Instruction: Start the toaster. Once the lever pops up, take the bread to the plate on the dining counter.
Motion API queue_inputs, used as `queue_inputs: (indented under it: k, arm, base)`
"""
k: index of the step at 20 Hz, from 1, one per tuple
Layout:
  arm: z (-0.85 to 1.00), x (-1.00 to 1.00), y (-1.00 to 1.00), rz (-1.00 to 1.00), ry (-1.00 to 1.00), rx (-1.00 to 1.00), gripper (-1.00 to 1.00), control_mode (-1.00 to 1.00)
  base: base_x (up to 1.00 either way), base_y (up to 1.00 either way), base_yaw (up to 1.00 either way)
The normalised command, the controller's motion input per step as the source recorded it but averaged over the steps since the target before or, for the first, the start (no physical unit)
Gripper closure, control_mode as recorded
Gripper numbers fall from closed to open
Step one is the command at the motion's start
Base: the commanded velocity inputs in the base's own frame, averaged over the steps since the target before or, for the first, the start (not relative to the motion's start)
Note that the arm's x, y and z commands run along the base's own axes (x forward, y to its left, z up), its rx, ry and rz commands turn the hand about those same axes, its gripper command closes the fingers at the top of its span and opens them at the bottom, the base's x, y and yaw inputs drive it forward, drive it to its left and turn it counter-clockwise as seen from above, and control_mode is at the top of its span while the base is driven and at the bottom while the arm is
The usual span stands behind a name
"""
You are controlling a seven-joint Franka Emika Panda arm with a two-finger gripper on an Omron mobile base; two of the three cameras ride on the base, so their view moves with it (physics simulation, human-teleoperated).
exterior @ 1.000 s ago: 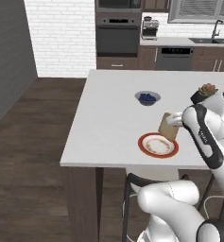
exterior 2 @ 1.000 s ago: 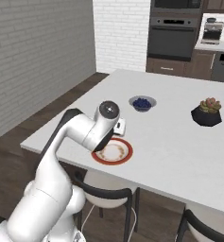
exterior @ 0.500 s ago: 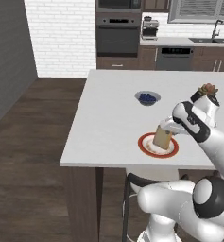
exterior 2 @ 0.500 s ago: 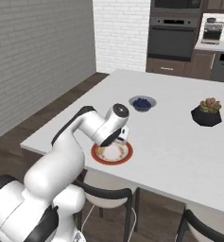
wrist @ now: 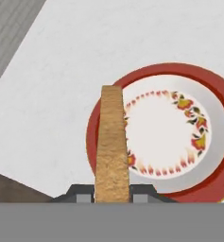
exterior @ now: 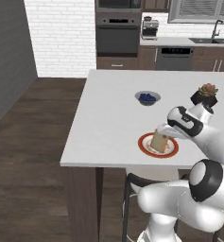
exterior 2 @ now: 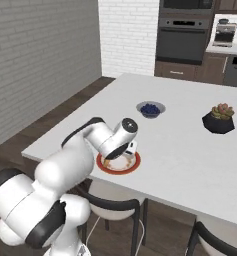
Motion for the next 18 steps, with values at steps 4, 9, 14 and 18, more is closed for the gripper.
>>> queue_inputs:
  k: [4,9,14,18]
  arm:
    - [-0.22,0.47,0.0,0.0,-0.01,0.01,1.0,-1.0]
    - [-0.2,0.54,0.0,0.0,0.0,0.0,1.0,-1.0]
    - [-0.12,0.58,0.0,0.0,0.0,0.0,1.0,-1.0]
    - [-0.41,-0.09,0.0,0.0,0.0,0.0,1.0,-1.0]
  base:
    - [0.0,0.0,0.0]
    - [0.0,0.0,0.0]
    - [0.0,0.0,0.0]
    - [0.0,0.0,0.0]
